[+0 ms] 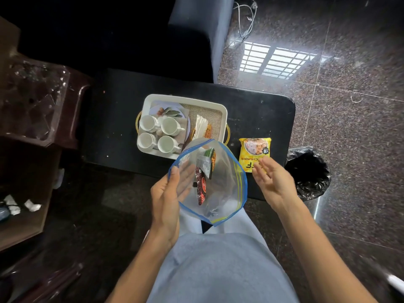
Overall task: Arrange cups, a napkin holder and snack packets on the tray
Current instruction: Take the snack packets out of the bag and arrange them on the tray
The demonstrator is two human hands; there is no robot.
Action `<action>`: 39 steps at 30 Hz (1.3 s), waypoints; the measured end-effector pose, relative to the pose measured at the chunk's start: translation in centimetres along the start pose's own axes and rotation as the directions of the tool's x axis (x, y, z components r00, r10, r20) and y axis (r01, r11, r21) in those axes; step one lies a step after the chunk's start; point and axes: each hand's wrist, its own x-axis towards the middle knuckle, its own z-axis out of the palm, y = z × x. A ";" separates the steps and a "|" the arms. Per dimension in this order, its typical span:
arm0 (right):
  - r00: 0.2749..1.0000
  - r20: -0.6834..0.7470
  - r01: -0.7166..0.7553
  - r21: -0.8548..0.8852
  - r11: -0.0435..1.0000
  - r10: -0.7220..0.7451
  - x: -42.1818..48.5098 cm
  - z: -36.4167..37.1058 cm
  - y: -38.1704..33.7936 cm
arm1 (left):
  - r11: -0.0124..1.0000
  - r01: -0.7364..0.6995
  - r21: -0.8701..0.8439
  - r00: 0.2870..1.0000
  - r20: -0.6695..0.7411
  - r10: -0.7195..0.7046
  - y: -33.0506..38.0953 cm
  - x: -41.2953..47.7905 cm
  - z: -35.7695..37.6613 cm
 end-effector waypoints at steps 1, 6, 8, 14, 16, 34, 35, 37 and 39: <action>0.986 0.130 0.112 -0.057 0.992 -0.104 -2.4 0.3 -0.4 | 1.000 0.006 0.004 1.000 0.000 -0.006 0.1 0.0 0.1; 0.482 0.838 0.867 -0.413 0.280 -0.257 -10.8 2.8 -1.6 | 0.999 -0.006 0.044 1.000 0.019 0.005 0.2 -0.4 0.7; 0.295 0.955 0.932 -0.278 -0.234 0.040 -10.4 4.4 -0.8 | 0.998 -0.025 0.053 0.999 0.039 0.023 0.2 -0.8 1.0; 0.580 0.775 0.306 0.078 -0.949 0.250 -5.8 8.0 5.3 | 0.989 -0.093 0.117 0.995 0.055 0.087 0.3 -2.0 1.0; 0.609 0.775 0.232 0.032 -0.972 0.171 -4.2 8.0 6.2 | 0.990 -0.097 0.097 0.994 0.051 0.093 0.3 -2.1 0.8; 0.514 0.839 0.479 -0.111 -0.871 0.176 -14.3 8.8 0.4 | 0.994 -0.108 -0.018 0.994 0.032 0.109 0.8 -2.1 0.5; 0.523 0.838 0.524 -0.168 -0.835 0.159 -15.3 8.6 -0.7 | 0.994 -0.105 -0.024 0.994 0.035 0.106 0.9 -2.0 0.4; 0.539 0.838 0.607 -0.317 -0.729 0.084 -16.9 8.1 -2.9 | 0.993 -0.111 -0.027 0.993 0.027 0.112 1.1 -1.7 0.2; 0.543 0.839 0.668 -0.452 -0.592 -0.028 -17.9 7.3 -5.1 | 0.992 -0.124 -0.030 0.992 0.016 0.124 1.4 -1.4 0.0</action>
